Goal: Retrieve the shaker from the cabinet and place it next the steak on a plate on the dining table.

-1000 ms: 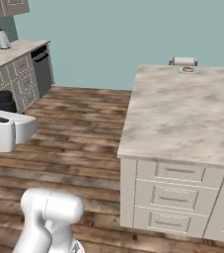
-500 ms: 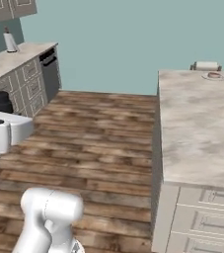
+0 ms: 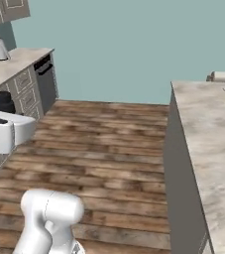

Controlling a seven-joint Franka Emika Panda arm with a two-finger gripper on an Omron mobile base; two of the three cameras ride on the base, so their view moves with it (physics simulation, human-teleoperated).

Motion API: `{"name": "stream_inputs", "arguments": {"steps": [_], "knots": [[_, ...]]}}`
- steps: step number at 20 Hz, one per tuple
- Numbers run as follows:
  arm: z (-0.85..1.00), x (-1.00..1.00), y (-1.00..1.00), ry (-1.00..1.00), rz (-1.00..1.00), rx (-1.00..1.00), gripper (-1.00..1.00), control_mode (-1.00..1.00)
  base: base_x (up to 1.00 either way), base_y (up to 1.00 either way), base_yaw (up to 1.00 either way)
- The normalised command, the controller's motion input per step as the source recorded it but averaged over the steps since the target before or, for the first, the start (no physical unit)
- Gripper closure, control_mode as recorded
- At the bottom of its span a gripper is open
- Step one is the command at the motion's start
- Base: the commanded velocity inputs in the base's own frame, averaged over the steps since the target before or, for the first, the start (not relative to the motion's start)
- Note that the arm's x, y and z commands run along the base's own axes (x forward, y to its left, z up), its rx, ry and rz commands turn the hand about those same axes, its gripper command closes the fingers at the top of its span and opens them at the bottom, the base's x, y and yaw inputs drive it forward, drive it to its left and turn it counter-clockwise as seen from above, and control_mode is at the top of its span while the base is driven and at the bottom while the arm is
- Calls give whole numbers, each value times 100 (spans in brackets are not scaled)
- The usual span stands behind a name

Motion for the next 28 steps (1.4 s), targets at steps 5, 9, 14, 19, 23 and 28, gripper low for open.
{"name": "stream_inputs", "arguments": {"steps": [5,9,14,19,23,28], "knots": [[0,0,0,0,0,0,100,100,100,89,-40],[0,0,0,0,0,0,100,100,90,79,-72],[0,0,0,0,0,0,100,100,44,49,-88],[0,0,0,0,0,0,100,100,21,43,-90],[0,0,0,0,0,0,100,100,23,64,-81],[0,0,0,0,0,0,100,100,-14,100,-38]]}}
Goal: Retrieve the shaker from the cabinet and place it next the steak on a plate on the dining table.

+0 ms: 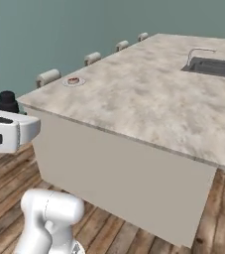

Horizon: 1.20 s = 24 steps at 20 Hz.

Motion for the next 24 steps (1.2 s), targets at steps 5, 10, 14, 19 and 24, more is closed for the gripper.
{"name": "stream_inputs", "arguments": {"steps": [5,10,14,19,24], "knots": [[0,0,0,0,0,0,100,100,11,100,-37],[0,0,0,0,0,0,100,100,39,100,-41],[0,0,0,0,0,0,100,100,44,100,-42],[0,0,0,0,0,0,100,100,48,100,-35],[0,0,0,0,0,0,100,100,83,100,-44]]}}
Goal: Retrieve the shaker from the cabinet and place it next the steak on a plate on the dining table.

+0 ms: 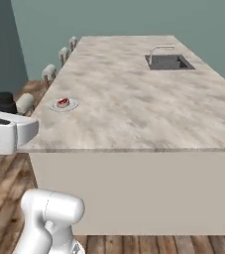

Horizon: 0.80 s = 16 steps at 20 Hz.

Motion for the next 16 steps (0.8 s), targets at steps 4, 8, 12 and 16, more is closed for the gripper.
{"name": "stream_inputs", "arguments": {"steps": [4,8,12,16], "knots": [[0,0,0,0,0,0,100,100,68,91,-62],[0,0,0,0,0,0,100,100,2,99,-60],[0,0,0,0,0,0,100,100,0,100,-53],[0,0,0,0,0,0,100,100,-4,100,-47]]}}
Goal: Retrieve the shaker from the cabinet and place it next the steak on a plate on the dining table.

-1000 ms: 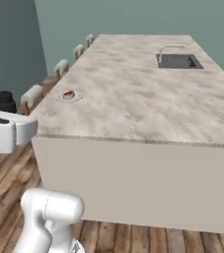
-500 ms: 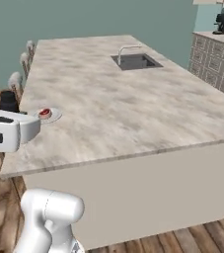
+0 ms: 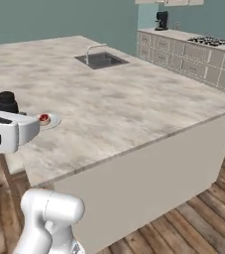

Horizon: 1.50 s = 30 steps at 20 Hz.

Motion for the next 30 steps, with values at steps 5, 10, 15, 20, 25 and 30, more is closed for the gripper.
{"name": "stream_inputs", "arguments": {"steps": [5,10,15,20,25,30], "knots": [[0,0,0,0,0,0,100,100,-15,100,-44],[0,0,0,0,0,0,100,100,-11,100,-40],[0,0,0,0,0,0,100,100,94,100,-18],[0,0,0,0,0,0,100,100,100,58,-8],[0,0,0,0,0,0,100,100,100,-31,24],[0,0,0,0,0,0,100,100,100,-29,60]]}}
